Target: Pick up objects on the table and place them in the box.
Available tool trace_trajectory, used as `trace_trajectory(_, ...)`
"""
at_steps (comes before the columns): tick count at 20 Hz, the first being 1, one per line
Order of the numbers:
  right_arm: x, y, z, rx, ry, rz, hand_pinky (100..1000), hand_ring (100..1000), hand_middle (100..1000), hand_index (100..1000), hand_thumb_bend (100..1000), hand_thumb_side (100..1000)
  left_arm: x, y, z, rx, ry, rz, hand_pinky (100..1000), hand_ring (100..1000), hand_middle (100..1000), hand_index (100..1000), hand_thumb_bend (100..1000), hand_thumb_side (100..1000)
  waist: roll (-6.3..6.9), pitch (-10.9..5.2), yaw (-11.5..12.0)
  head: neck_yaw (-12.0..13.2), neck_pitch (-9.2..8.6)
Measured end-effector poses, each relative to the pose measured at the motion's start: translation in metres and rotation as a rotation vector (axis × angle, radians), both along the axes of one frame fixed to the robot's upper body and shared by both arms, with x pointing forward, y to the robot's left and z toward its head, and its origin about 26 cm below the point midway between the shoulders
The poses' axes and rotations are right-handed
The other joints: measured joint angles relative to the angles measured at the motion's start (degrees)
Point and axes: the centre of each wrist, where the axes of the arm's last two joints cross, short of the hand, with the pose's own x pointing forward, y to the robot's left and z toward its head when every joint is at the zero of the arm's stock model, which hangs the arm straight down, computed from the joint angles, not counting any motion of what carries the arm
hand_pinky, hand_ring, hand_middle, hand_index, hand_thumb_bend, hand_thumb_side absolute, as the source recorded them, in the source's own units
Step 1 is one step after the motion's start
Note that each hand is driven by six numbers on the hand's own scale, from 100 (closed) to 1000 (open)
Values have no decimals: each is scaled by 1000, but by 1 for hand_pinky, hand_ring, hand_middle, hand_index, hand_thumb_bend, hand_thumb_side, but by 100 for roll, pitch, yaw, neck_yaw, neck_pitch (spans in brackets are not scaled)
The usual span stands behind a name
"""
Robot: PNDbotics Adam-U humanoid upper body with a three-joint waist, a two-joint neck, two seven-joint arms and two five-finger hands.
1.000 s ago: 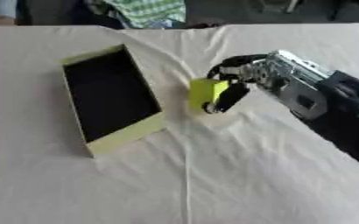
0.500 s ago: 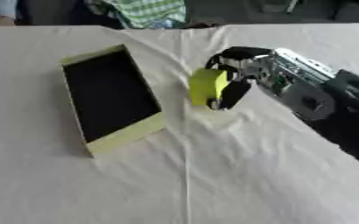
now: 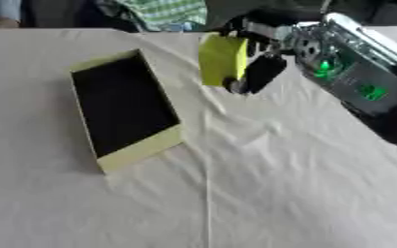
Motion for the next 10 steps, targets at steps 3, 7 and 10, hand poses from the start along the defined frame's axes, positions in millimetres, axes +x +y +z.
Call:
trace_trajectory(3,-5,17,19,6,-46,53,725,669,415,759,100,141,0,0,0,0,1,-1,652,548,550,715,100,804,0,-1,17,-4,2)
trace_trajectory(7,-3,48,34,-1,-75,149,726,671,417,759,100,158,0,0,0,2,3,-3,653,549,550,715,100,804,0,-26,67,-48,5)
trace_trajectory(10,6,68,35,-17,-67,195,726,669,416,757,100,182,0,-1,0,3,4,-7,653,549,551,715,100,804,0,-33,116,-77,13)
